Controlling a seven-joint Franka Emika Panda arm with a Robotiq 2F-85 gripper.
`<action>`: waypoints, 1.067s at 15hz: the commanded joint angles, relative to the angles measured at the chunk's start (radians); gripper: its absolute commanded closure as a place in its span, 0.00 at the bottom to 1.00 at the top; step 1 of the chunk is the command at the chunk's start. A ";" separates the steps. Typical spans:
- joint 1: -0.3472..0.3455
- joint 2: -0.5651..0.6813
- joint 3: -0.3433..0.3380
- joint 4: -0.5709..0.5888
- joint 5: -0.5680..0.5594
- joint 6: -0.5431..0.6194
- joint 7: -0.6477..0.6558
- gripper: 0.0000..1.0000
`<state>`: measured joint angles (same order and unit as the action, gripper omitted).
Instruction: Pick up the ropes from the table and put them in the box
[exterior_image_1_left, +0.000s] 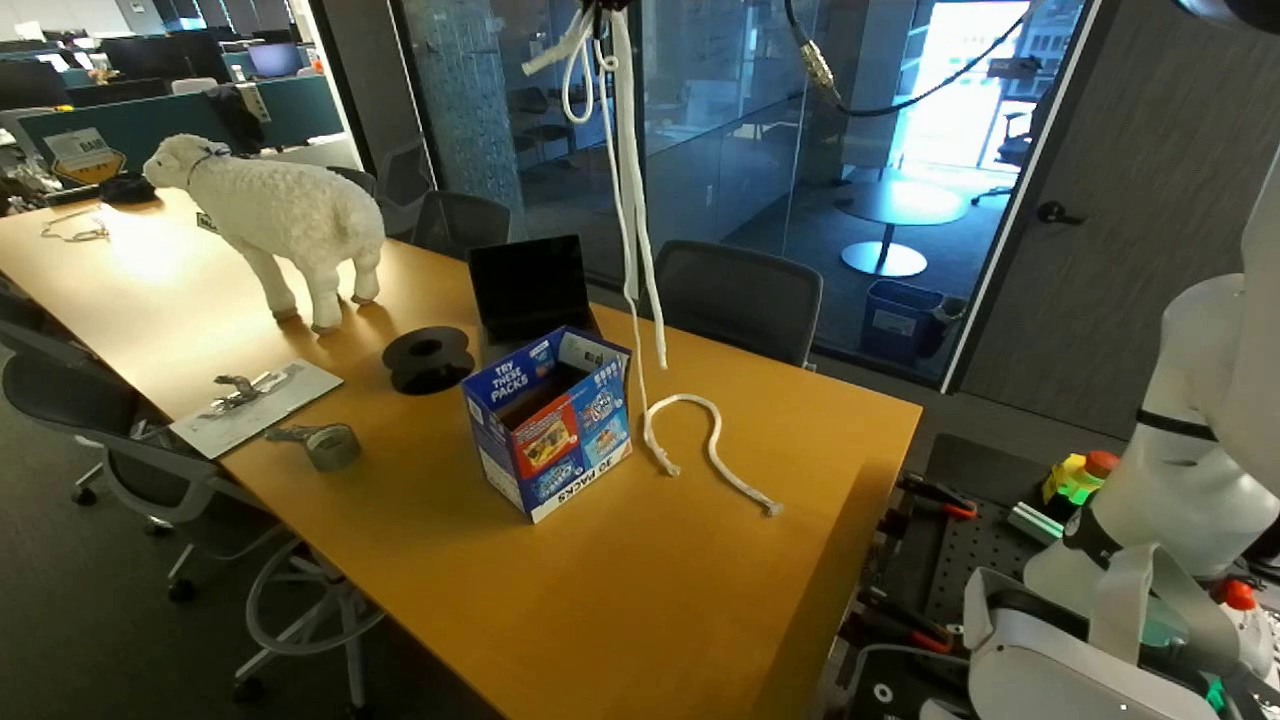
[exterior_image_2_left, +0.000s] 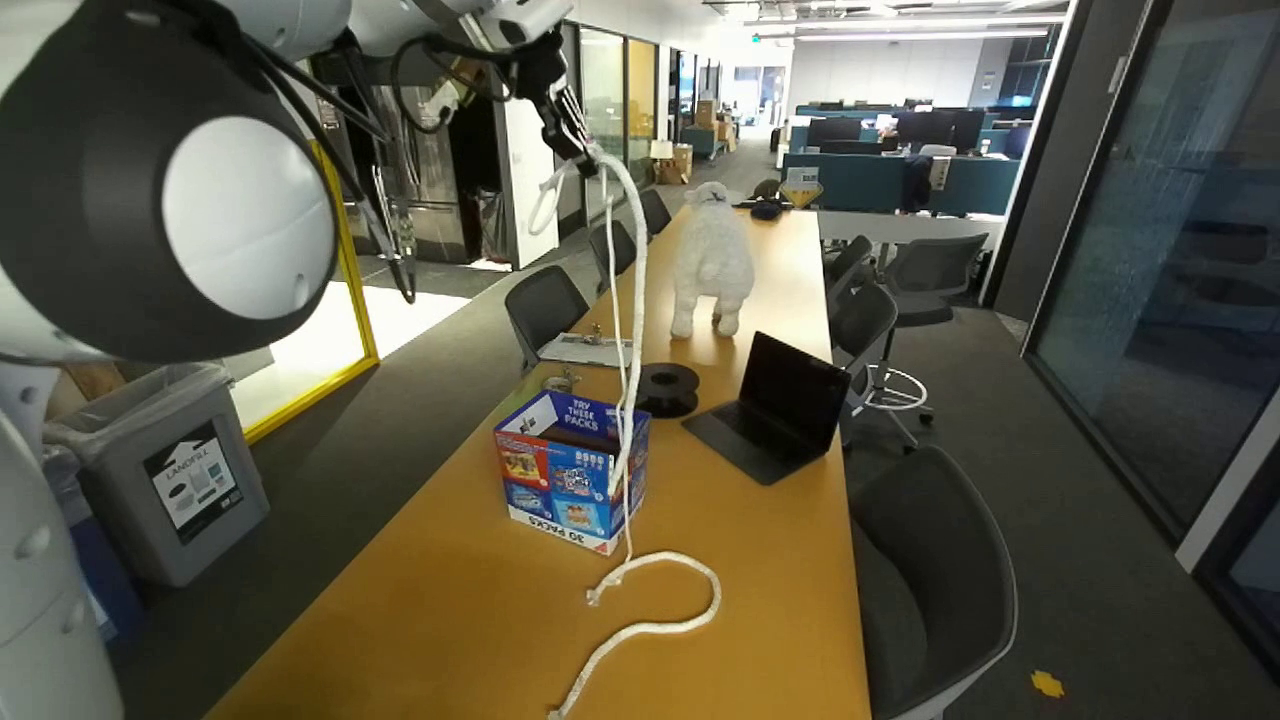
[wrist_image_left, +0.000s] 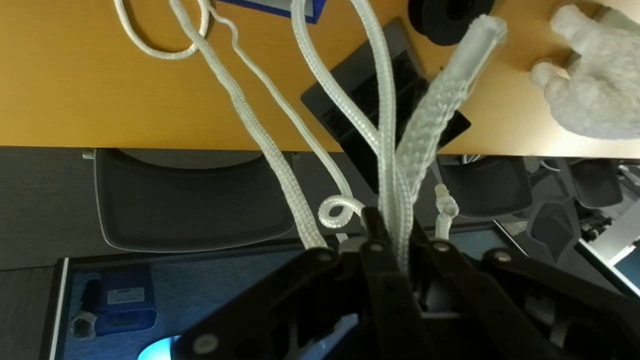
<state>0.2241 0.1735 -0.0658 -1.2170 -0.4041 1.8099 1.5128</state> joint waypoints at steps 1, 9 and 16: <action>0.012 0.117 0.009 0.232 0.002 -0.073 0.048 0.97; 0.036 0.333 0.071 0.290 0.135 0.034 0.075 0.97; 0.034 0.532 0.139 0.300 0.257 0.115 0.044 0.97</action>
<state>0.2650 0.6245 0.0552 -0.9929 -0.1777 1.9188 1.5767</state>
